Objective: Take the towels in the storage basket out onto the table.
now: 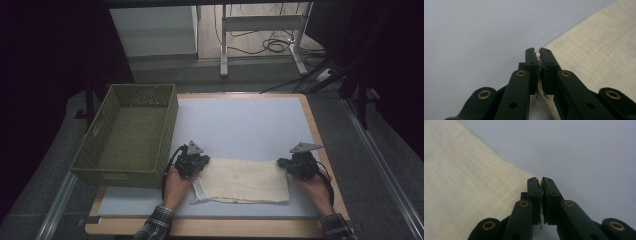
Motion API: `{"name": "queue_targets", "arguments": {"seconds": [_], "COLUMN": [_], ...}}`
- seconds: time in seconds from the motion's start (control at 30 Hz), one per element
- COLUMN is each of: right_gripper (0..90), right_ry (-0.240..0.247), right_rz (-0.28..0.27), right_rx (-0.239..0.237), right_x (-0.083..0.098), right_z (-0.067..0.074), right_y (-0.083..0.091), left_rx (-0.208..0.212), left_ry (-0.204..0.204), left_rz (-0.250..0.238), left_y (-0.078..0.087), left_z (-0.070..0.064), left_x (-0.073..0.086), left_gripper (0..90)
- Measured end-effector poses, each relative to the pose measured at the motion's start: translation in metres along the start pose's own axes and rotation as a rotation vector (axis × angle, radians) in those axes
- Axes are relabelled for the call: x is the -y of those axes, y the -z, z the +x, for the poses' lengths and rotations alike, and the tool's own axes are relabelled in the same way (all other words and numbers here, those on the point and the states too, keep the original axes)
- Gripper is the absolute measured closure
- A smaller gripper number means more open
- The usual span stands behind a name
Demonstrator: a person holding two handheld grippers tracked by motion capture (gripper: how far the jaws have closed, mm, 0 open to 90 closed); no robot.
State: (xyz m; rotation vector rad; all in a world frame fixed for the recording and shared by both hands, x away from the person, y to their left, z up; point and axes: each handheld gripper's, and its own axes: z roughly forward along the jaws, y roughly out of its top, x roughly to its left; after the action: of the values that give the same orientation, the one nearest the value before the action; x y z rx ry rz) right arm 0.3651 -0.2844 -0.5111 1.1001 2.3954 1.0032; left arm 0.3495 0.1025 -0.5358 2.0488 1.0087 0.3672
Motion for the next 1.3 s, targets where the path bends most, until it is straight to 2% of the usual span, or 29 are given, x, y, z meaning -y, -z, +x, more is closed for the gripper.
{"name": "queue_targets", "arguments": {"seconds": [0.13, 0.27, 0.43, 0.53, 0.63, 0.7, 0.77, 0.9, 1.0, 1.07, 1.17, 1.3], "right_gripper": [85.2, 85.2, 84.9, 84.1, 81.6, 79.1, 76.6, 73.0, 71.4, 70.9, 69.4, 68.0], "right_ry": [0.0, 0.002, 0.005, -0.003, -0.02, -0.021, -0.028, -0.03, -0.028, -0.016, -0.009, 0.008], "right_rz": [-0.026, -0.037, -0.014, 0.016, 0.001, -0.019, -0.026, -0.045, -0.046, -0.044, -0.047, -0.039], "right_rx": [0.002, 0.0, -0.004, -0.008, -0.014, -0.017, -0.019, -0.043, -0.061, -0.069, -0.091, -0.135], "right_x": [-0.014, -0.03, -0.042, -0.041, -0.04, -0.04, -0.041, -0.04, -0.035, -0.031, -0.026, -0.019], "right_z": [-0.012, -0.022, -0.028, -0.03, -0.03, -0.03, -0.028, -0.021, -0.014, -0.008, 0.0, 0.014], "right_y": [-0.006, -0.02, -0.041, -0.051, -0.045, -0.038, -0.029, -0.016, -0.008, -0.003, 0.003, 0.008], "left_rx": [-0.019, -0.034, -0.069, -0.048, -0.032, -0.047, -0.073, -0.117, -0.128, -0.123, -0.102, -0.108], "left_ry": [-0.005, 0.002, 0.001, 0.022, 0.037, 0.038, 0.037, 0.045, 0.054, 0.064, 0.102, 0.088], "left_rz": [-0.009, -0.014, -0.008, -0.01, -0.013, -0.023, -0.009, 0.011, 0.013, 0.02, 0.025, 0.026], "left_y": [0.006, 0.009, 0.015, 0.012, 0.01, 0.01, 0.008, 0.0, -0.001, -0.002, -0.003, -0.003], "left_z": [-0.001, -0.001, -0.004, 0.0, 0.003, 0.002, 0.002, 0.007, 0.009, 0.011, 0.016, 0.014], "left_x": [-0.001, 0.001, 0.005, 0.008, 0.009, 0.009, 0.008, 0.009, 0.008, 0.008, 0.008, 0.008], "left_gripper": [85.5, 85.3, 85.3, 79.2, 71.5, 65.0, 61.3, 61.1, 58.1, 55.4, 51.8, 50.8]}}
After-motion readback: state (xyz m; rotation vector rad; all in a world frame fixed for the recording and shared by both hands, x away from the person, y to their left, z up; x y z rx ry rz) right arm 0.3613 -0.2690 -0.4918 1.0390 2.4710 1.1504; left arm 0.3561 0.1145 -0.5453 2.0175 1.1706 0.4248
